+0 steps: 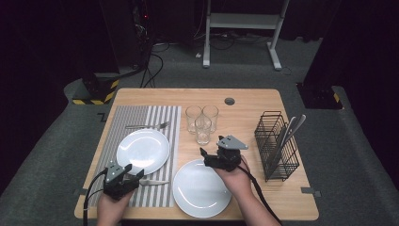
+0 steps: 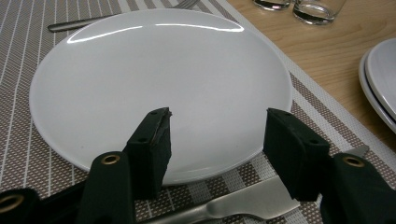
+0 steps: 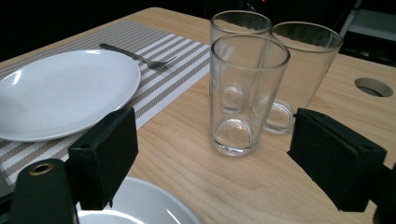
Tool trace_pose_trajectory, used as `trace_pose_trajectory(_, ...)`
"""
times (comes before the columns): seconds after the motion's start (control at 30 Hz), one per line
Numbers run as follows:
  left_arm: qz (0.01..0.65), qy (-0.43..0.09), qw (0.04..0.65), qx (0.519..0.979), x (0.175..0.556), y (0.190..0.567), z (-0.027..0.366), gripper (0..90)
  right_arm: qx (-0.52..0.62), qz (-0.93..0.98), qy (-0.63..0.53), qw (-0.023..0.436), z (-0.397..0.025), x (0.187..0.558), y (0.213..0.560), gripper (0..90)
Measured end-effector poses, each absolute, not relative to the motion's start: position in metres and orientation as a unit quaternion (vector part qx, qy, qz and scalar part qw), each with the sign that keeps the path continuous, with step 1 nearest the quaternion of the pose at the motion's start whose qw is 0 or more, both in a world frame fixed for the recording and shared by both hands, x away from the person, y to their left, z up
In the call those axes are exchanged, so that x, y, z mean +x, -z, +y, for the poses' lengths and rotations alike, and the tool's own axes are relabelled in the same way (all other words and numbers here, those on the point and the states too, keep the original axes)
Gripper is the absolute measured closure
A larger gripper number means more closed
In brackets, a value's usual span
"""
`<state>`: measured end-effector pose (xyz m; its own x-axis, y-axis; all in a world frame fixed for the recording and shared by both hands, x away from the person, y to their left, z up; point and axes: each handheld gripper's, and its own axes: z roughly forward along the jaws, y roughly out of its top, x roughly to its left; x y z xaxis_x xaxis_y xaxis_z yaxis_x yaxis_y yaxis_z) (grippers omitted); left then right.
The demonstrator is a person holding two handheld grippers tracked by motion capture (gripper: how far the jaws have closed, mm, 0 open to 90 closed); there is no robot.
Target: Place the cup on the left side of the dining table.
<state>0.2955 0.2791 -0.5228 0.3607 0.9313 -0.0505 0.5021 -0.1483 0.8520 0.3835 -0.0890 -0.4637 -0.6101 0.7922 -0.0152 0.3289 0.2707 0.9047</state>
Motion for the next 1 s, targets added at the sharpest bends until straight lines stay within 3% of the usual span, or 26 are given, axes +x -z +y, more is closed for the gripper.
trace_pose_trajectory(1.0,0.503,-0.255,0.420,0.711,0.297,0.523,0.281,42.4,0.380,0.753,-0.474,0.254,-0.066,0.425,0.443,16.6)
